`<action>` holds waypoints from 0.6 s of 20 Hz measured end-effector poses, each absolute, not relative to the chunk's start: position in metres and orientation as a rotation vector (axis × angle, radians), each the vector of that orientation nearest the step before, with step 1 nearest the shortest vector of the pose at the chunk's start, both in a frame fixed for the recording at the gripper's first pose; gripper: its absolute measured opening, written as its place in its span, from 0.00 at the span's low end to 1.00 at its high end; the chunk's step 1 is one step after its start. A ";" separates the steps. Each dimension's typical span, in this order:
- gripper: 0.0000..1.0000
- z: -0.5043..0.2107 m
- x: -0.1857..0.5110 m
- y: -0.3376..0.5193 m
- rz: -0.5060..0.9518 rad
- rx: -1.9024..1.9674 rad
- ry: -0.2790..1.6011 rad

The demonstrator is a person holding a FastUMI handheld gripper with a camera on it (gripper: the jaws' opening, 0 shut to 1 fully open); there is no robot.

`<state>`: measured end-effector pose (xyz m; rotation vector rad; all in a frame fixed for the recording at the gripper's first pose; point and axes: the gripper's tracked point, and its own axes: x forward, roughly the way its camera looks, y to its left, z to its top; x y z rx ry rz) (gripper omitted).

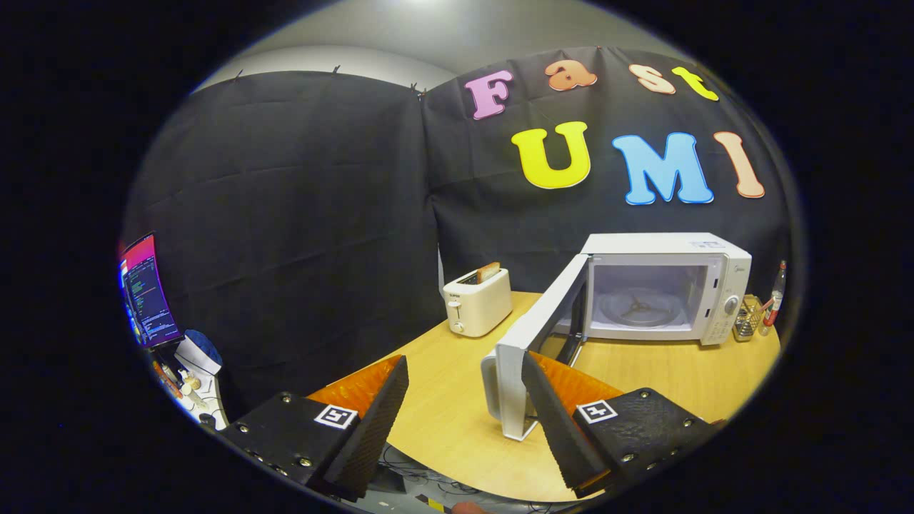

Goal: Open the microwave, put the food inside, and close the microwave door.

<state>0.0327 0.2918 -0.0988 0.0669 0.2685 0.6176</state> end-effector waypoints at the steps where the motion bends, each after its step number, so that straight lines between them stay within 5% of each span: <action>1: 0.96 -0.096 0.035 0.278 0.604 0.066 0.260; 12: 0.96 -0.113 0.063 0.114 0.395 0.075 0.276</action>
